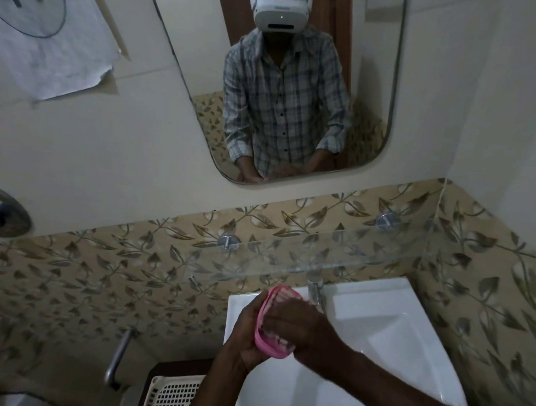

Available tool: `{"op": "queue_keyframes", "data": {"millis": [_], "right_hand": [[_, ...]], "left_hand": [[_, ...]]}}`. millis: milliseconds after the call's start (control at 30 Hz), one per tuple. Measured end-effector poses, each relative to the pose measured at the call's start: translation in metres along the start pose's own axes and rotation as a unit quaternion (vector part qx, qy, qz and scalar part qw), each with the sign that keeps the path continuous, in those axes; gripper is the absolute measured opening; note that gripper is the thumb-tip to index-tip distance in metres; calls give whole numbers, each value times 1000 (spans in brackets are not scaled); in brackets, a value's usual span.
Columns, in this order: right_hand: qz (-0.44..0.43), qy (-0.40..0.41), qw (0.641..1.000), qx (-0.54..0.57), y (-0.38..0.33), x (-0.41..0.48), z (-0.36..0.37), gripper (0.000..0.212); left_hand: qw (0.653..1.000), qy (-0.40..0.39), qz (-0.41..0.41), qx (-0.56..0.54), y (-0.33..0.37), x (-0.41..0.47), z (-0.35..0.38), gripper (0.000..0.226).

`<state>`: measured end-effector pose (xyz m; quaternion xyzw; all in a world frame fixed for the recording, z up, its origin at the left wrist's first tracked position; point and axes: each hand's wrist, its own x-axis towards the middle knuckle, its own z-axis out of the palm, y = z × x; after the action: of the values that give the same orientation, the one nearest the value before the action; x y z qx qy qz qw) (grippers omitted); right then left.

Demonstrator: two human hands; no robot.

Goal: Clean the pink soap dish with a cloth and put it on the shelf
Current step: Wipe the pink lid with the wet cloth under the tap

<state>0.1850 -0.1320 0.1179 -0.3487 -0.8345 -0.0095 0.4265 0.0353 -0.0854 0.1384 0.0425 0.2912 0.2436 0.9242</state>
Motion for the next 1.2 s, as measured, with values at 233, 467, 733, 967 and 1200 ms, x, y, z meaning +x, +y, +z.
{"op": "queue_keyframes", "data": {"millis": [233, 467, 733, 967, 1200], "right_hand": [[214, -18, 964, -154, -7, 20, -8, 44], [703, 78, 693, 144, -6, 45, -17, 16], [410, 115, 903, 52, -30, 24, 0, 35], [19, -67, 983, -171, 16, -13, -21, 28], [-51, -142, 979, -137, 24, -7, -34, 13]], "left_hand": [[969, 97, 156, 166, -8, 13, 3, 45], [911, 166, 271, 265, -30, 23, 1, 56], [895, 164, 243, 336, -18, 18, 10, 46], [912, 167, 200, 317, -17, 7, 5, 45], [955, 132, 108, 244, -3, 5, 5, 54]]}}
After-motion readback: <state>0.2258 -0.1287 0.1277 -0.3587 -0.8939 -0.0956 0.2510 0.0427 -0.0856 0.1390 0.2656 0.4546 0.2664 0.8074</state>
